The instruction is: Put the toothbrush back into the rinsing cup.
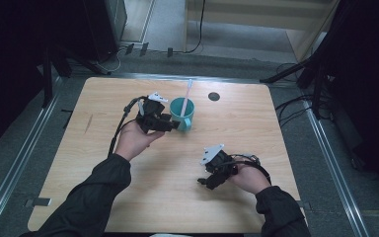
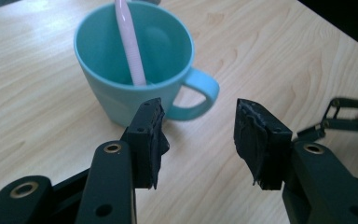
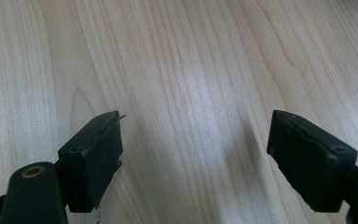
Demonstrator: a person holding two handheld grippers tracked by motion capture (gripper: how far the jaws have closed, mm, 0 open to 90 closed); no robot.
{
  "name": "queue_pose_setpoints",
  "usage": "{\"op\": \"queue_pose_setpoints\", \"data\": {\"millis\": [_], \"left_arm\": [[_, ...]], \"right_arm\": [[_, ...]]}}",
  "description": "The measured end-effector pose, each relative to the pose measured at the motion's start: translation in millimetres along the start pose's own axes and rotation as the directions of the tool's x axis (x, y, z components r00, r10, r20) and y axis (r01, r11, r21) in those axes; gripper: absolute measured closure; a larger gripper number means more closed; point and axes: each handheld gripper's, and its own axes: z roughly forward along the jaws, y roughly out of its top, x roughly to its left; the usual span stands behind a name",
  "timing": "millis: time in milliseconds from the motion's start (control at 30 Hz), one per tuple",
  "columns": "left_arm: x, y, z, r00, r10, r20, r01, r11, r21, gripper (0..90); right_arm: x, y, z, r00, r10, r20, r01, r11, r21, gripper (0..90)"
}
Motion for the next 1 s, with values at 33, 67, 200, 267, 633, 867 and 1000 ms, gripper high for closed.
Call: {"op": "queue_pose_setpoints", "data": {"millis": [33,67,200,267,633,867,1000], "left_arm": [[-0.2,-2.9,-1.4,1.0,0.001,0.003,-0.001,1.0,0.005,51.9],[-0.2,-8.5,-4.4,1.0,0.007,0.005,-0.007,0.9999,0.01,50.9],[0.4,-17.3,-9.4,0.9999,0.006,0.012,-0.006,0.9999,0.009,49.1],[1.4,-22.9,-12.9,0.9999,0.012,0.005,-0.012,0.9996,0.024,48.2],[7.5,-49.9,-26.3,1.0,-0.001,-0.002,0.001,0.9986,0.052,45.9],[5.5,-59.1,-28.3,0.9995,0.027,-0.015,-0.026,0.996,0.086,44.7],[5.2,-68.1,-31.5,0.9995,0.029,-0.012,-0.027,0.9946,0.1,44.0]], "right_arm": [[0.0,0.0,0.0,1.0,0.0,0.0,0.0,1.0,0.0,17.9],[-0.5,-0.7,-0.7,1.0,0.003,0.005,-0.003,1.0,-0.002,17.9],[-0.7,-1.6,-0.9,1.0,0.007,0.008,-0.007,1.0,0.001,17.9],[-0.6,-2.0,-1.1,0.9999,0.008,0.011,-0.008,1.0,0.002,17.9],[0.3,-2.7,-1.0,0.9999,0.013,0.01,-0.013,1.0,0.007,17.9],[0.5,-2.7,-0.7,0.9999,0.009,0.006,-0.009,1.0,0.007,17.9],[1.2,-2.5,-0.9,0.9999,0.013,0.002,-0.013,1.0,0.01,17.9]]}}
